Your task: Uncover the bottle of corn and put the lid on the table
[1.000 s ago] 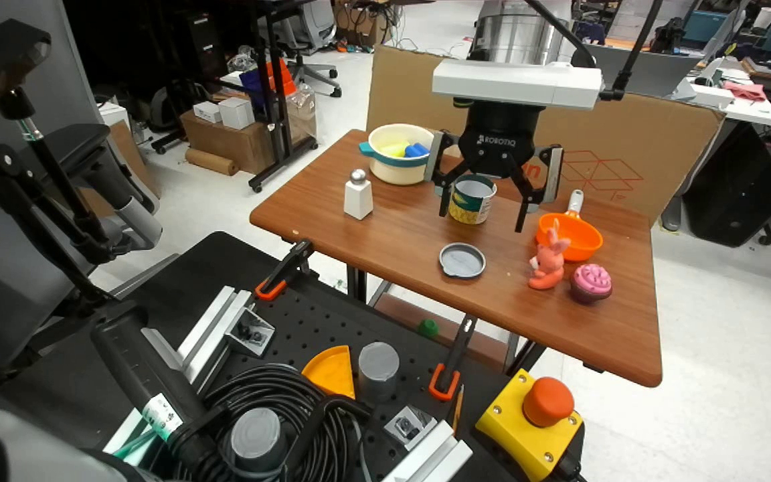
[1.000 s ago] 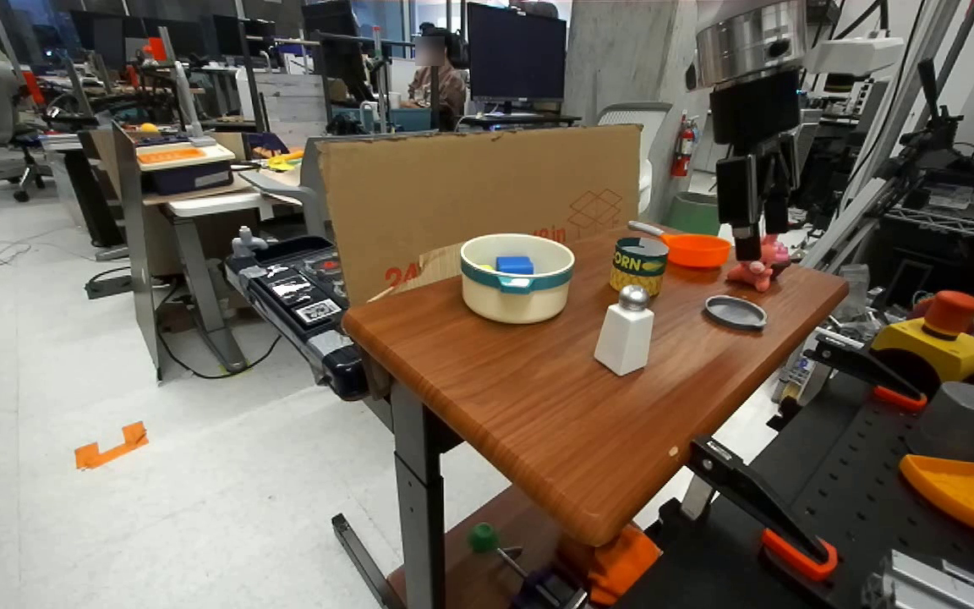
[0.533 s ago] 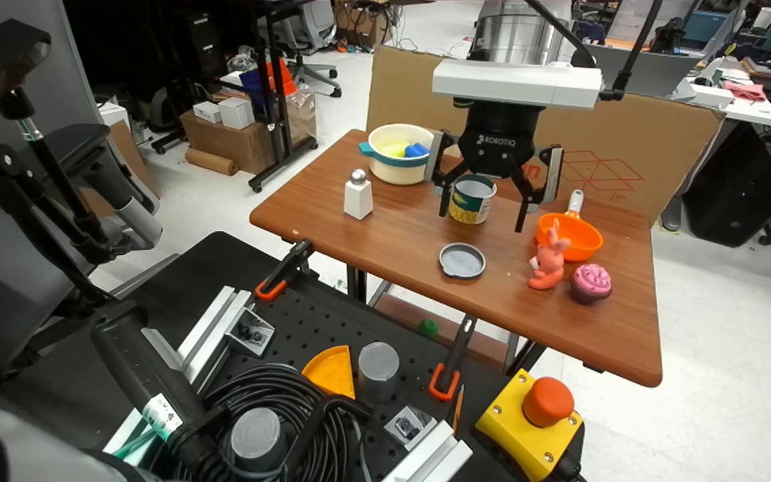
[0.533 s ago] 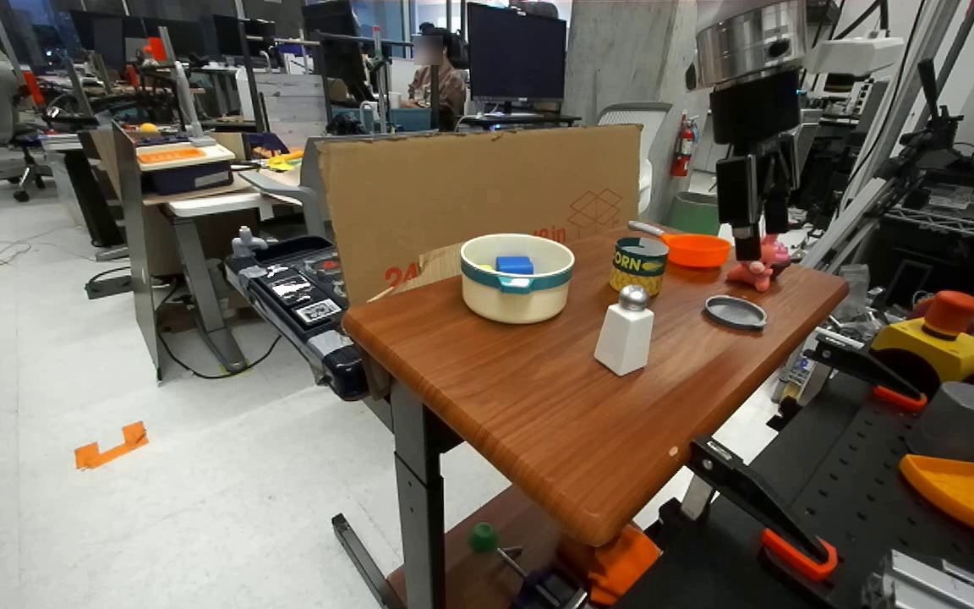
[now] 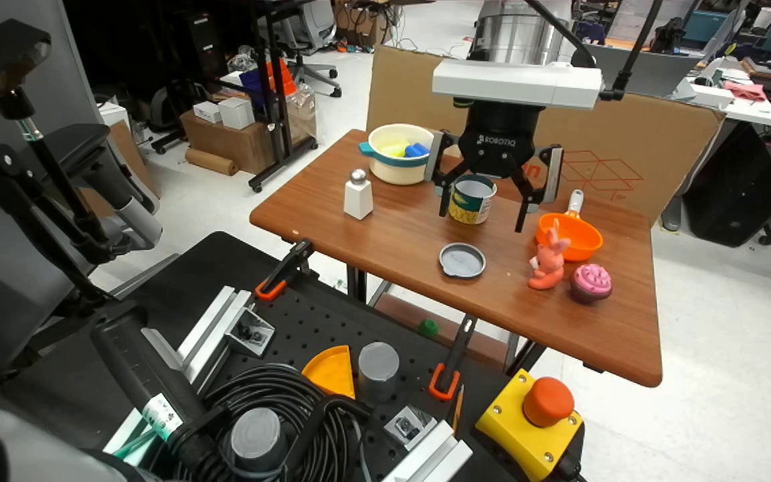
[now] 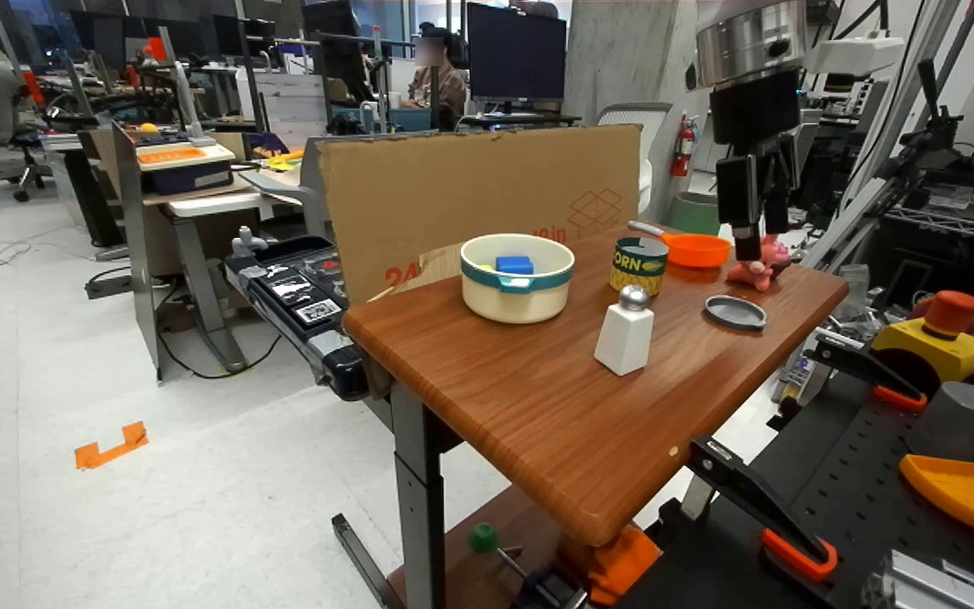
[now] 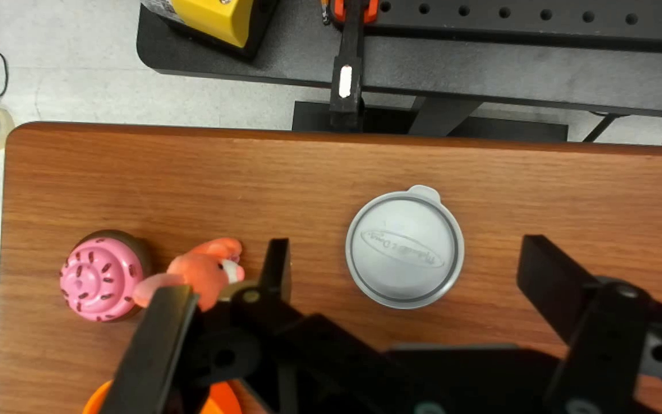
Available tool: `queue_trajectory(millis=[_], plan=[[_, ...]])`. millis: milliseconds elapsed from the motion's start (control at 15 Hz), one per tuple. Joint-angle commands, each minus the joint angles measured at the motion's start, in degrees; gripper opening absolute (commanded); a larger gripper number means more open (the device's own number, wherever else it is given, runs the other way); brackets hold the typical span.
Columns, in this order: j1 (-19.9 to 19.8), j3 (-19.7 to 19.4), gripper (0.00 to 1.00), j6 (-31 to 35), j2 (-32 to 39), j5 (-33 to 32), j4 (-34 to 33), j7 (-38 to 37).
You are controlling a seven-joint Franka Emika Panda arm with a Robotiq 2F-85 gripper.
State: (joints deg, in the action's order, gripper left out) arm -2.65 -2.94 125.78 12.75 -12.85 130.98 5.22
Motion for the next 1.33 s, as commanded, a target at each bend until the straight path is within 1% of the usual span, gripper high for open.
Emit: queue_trajectory(millis=[0, 1267], plan=[[0.05, -0.03, 1.0, -0.13, 0.02, 0.05, -0.1, 0.02], [0.05, -0.03, 1.0, -0.13, 0.02, 0.05, -0.1, 0.02]])
